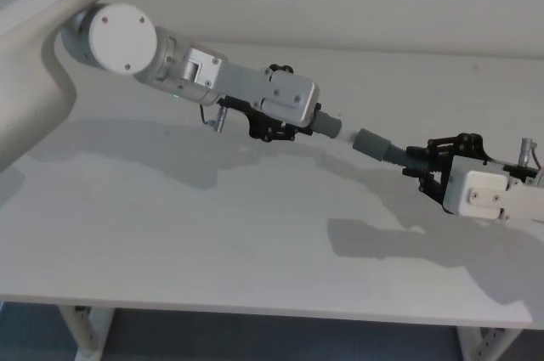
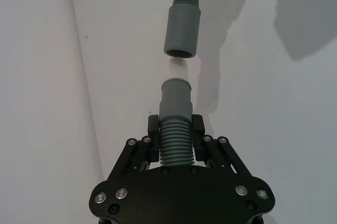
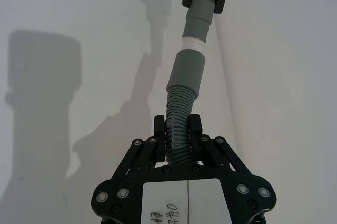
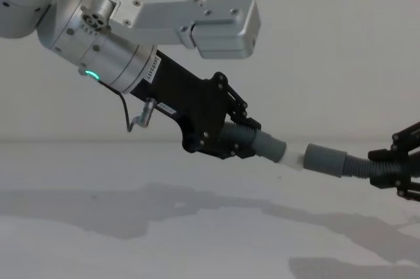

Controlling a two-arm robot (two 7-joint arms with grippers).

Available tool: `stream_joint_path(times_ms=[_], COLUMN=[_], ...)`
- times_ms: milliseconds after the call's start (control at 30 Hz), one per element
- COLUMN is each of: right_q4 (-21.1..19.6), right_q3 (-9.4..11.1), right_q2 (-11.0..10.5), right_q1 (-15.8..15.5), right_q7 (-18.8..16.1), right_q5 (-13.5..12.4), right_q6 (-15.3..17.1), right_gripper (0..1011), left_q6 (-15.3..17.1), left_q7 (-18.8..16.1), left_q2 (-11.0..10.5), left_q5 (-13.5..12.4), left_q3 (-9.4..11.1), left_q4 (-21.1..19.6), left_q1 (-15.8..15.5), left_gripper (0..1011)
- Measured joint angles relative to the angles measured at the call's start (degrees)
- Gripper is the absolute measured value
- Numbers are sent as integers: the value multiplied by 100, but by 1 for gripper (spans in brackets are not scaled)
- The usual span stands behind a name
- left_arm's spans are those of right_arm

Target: Use both hands to pick up one end of the pipe from the table, align the ends, and insert them.

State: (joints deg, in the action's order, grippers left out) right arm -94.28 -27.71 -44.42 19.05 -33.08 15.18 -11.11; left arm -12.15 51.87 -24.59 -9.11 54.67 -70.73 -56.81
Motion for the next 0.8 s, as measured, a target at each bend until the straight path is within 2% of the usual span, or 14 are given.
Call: stream_joint_path(times_ms=[800], right_q4=[223], right_q3=[-27], right_q2=[69], right_q1=[100], right_q7=[79], right_q5=[194], right_q6=[33], right_gripper=[262], left_q6=[281], left_q7=[61], left_q2=[-80], left_q5=[20], left_q3=[46], left_q4=[-192], left_q1=[-23], left_gripper=[344])
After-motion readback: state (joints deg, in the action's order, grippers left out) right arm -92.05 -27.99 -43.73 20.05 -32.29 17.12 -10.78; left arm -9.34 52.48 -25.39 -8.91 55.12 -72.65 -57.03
